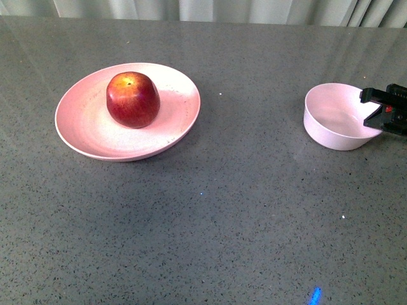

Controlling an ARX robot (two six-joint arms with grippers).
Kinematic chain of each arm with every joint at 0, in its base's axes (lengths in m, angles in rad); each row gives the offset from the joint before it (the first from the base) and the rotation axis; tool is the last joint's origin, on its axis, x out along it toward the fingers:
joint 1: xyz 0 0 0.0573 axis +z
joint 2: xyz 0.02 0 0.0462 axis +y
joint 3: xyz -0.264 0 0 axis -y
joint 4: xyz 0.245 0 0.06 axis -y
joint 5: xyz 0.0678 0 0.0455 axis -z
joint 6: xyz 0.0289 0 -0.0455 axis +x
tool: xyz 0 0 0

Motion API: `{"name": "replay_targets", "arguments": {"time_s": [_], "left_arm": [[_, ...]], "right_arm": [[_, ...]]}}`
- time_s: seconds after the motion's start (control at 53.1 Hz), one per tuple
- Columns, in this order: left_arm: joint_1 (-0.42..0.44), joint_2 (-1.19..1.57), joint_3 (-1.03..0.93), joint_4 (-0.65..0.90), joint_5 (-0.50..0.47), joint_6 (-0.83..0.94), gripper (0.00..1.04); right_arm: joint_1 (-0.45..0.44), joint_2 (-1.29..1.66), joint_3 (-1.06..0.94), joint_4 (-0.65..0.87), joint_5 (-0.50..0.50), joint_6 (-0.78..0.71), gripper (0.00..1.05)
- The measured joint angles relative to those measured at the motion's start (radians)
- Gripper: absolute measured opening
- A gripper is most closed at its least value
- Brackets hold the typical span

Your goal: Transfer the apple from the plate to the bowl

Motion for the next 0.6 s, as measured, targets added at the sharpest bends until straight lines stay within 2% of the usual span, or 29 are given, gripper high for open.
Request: {"name": "replay_targets", "arguments": {"time_s": [0.132, 0.603], "left_arm": [[0.000, 0.000, 0.000, 0.000, 0.000, 0.000, 0.96], [0.000, 0.000, 0.000, 0.000, 0.000, 0.000, 0.96]], "right_arm": [[0.038, 0.000, 0.016, -0.013, -0.002, 0.002, 0.01], [0.240, 0.045, 0.149, -0.060, 0.034, 0.092, 0.02]]}}
